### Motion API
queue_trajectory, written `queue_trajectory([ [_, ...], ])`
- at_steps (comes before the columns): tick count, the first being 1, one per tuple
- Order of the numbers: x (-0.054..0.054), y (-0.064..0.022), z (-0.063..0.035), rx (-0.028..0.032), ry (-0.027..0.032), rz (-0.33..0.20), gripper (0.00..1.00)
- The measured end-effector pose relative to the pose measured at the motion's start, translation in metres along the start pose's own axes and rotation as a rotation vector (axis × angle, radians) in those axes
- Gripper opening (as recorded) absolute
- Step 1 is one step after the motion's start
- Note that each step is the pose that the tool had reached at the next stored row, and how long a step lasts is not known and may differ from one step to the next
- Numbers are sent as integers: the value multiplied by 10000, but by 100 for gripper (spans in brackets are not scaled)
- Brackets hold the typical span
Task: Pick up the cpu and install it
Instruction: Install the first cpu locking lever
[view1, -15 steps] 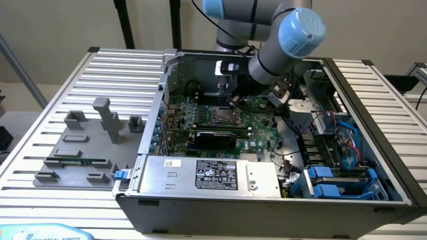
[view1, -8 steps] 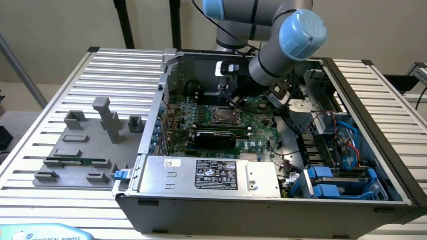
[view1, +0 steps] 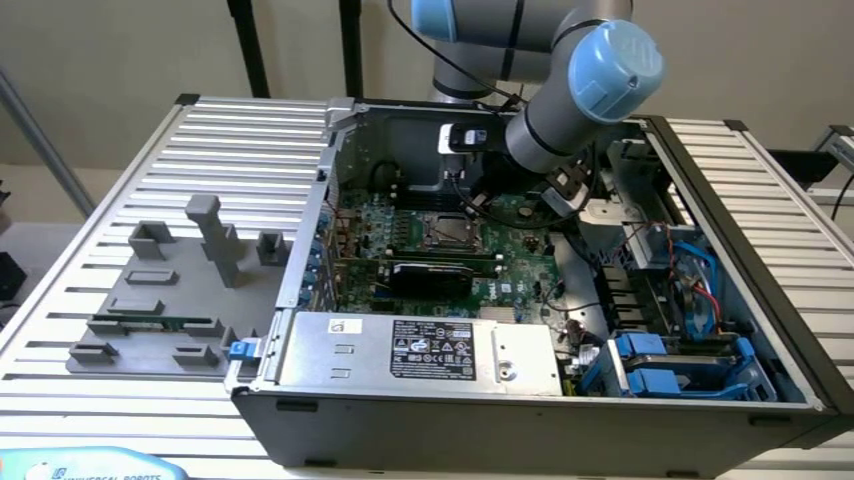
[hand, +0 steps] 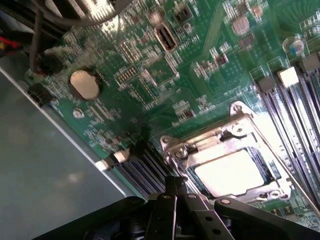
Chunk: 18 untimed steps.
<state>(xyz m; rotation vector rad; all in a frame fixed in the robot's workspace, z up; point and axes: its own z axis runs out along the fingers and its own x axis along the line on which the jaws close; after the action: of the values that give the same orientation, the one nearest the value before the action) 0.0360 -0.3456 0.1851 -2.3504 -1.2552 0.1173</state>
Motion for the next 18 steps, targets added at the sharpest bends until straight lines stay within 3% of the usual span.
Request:
queue_trajectory([
  [18,5,1,6,5,19,-7,11],
])
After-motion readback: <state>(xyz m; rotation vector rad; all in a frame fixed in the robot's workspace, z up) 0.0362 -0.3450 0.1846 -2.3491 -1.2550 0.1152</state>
